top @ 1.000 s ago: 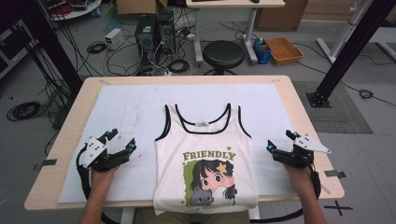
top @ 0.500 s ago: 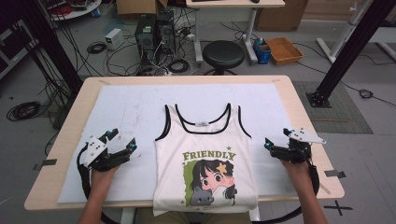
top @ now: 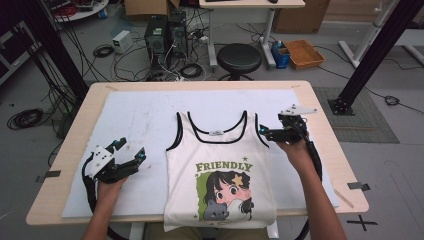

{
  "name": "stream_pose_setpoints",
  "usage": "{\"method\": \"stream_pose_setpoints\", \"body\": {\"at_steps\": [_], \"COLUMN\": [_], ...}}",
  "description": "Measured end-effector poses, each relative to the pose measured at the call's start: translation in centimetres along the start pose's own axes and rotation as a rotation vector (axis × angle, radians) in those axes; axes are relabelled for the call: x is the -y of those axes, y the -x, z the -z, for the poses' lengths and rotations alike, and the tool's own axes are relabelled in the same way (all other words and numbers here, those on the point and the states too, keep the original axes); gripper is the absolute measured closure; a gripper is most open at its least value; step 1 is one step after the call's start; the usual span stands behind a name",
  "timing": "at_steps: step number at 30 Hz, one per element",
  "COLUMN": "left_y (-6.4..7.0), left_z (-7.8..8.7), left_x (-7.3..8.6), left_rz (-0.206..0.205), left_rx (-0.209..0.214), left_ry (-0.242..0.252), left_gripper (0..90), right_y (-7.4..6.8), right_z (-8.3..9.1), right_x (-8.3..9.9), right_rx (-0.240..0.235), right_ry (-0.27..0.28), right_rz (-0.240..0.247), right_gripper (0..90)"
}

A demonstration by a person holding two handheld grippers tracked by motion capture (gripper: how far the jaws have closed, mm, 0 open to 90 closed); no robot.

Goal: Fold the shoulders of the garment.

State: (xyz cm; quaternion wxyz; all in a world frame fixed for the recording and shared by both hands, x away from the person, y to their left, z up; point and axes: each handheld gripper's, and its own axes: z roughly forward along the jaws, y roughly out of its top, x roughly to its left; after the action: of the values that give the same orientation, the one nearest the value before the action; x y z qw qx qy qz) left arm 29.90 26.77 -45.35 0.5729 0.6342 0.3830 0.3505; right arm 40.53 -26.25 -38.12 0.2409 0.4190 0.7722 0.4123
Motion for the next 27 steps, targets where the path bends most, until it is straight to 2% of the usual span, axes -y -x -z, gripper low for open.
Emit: {"method": "stream_pose_setpoints", "body": {"at_steps": [3, 6, 8, 10, 13, 18, 21, 24, 27], "left_y": [0.0, 0.0, 0.0, 0.0, 0.0, 0.0, 0.1, 0.0, 0.0], "left_z": [0.0, 0.0, 0.0, 0.0, 0.0, 0.0, 0.0, 0.0, 0.0], "left_x": [0.0, 0.0, 0.0, 0.0, 0.0, 0.0, 0.0, 0.0, 0.0], "left_rz": [0.003, 0.005, 0.005, 0.003, -0.001, 0.006, -0.005, -0.002, 0.003], "left_rx": [0.001, 0.0, 0.001, -0.001, -0.001, -0.002, 0.0, 0.003, 0.001], "left_ry": [0.002, 0.001, 0.002, -0.001, -0.001, 0.003, -0.002, -0.001, 0.001], "left_gripper": [21.2, 21.2, 21.2, 21.2, 21.2, 21.2, 21.3, 21.2, 21.2], "right_y": [0.2, 0.4, 0.5, 0.7, 0.5, 0.3, 0.2, -0.2, -0.2], "right_z": [-2.2, -4.0, -4.6, -6.3, -7.7, -9.9, -10.8, -11.5, -12.0], "right_x": [-0.7, -0.8, -0.8, -1.0, -1.1, -0.8, -0.6, -0.7, -1.0], "right_rx": [0.025, 0.04, 0.046, 0.073, 0.095, 0.124, 0.119, 0.088, 0.057], "right_ry": [-0.064, -0.098, -0.114, -0.175, -0.228, -0.272, -0.29, -0.298, -0.29], "right_rz": [-0.027, -0.05, -0.047, -0.049, -0.029, -0.049, -0.052, -0.034, -0.042], "right_gripper": [15.3, 15.8, 15.8, 15.9, 18.3, 21.6, 28.5, 37.7, 47.4]}}
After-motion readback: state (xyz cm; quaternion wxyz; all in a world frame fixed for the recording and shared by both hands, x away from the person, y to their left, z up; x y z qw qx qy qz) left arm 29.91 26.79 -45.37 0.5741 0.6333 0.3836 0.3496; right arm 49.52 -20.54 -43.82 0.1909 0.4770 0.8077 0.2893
